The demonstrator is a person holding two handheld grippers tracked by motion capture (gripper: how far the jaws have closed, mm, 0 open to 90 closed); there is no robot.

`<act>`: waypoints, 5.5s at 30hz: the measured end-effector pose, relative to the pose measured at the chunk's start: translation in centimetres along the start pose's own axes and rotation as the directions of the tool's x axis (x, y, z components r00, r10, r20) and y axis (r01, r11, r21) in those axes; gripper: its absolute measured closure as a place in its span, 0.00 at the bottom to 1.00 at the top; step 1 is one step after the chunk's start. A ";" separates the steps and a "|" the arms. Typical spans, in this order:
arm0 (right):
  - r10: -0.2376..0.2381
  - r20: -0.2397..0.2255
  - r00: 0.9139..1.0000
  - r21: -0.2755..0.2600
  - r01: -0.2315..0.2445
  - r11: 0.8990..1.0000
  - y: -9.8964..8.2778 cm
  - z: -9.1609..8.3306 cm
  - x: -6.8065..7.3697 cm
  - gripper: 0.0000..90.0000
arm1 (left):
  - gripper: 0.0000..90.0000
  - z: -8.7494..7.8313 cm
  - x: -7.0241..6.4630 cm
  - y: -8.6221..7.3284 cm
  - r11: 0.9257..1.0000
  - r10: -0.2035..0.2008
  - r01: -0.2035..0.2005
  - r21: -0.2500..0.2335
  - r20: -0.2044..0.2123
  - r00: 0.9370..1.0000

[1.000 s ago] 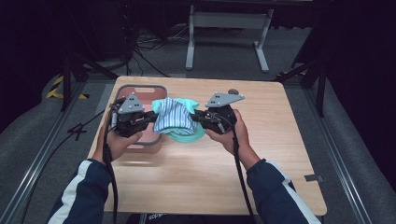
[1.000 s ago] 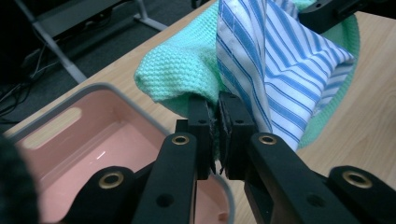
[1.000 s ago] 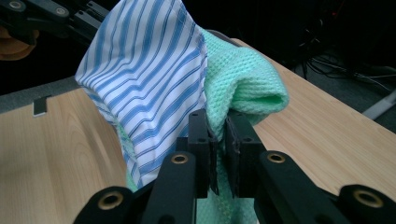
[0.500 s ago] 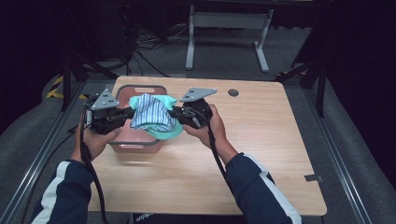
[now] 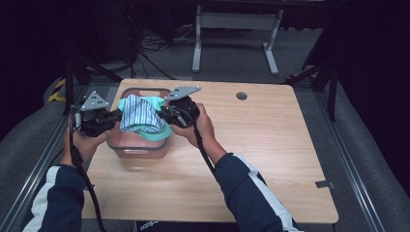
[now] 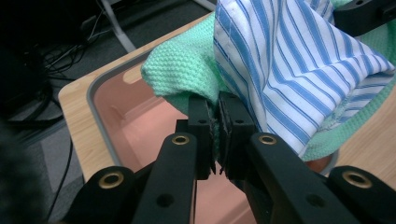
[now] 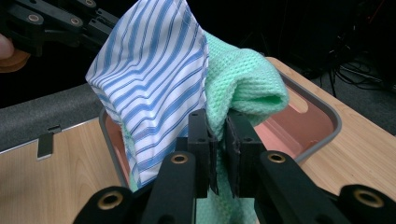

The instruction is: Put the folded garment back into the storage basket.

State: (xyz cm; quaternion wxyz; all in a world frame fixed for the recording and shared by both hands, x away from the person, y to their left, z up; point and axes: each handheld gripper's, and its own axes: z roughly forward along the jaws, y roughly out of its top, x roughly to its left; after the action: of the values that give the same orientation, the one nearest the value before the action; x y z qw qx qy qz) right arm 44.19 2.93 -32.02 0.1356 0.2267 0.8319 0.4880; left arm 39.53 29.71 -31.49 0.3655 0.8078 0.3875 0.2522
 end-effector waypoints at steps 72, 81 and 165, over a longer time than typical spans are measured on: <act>0.046 -0.017 0.999 0.209 -0.042 0.977 -3.8 8.4 -0.7 0.80 | 0.81 5.6 0.5 -3.9 0.991 -0.010 0.019 0.134 -0.062 0.998; 0.008 -0.002 1.000 0.212 -0.007 0.977 -3.9 7.1 -0.8 0.76 | 0.75 4.7 -0.4 -3.4 0.996 -0.015 0.020 0.089 -0.057 0.998; -0.137 0.219 0.966 0.330 0.058 0.942 -20.6 -14.5 -4.2 0.36 | 0.28 7.9 -18.1 -5.8 0.943 0.274 -0.312 0.116 0.264 0.925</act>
State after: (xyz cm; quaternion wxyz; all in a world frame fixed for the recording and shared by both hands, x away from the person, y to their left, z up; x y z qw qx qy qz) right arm 36.32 -18.73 -42.91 0.2203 0.2610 0.8880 0.3078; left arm 32.07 14.46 -43.04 0.3040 0.9077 0.2329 0.1718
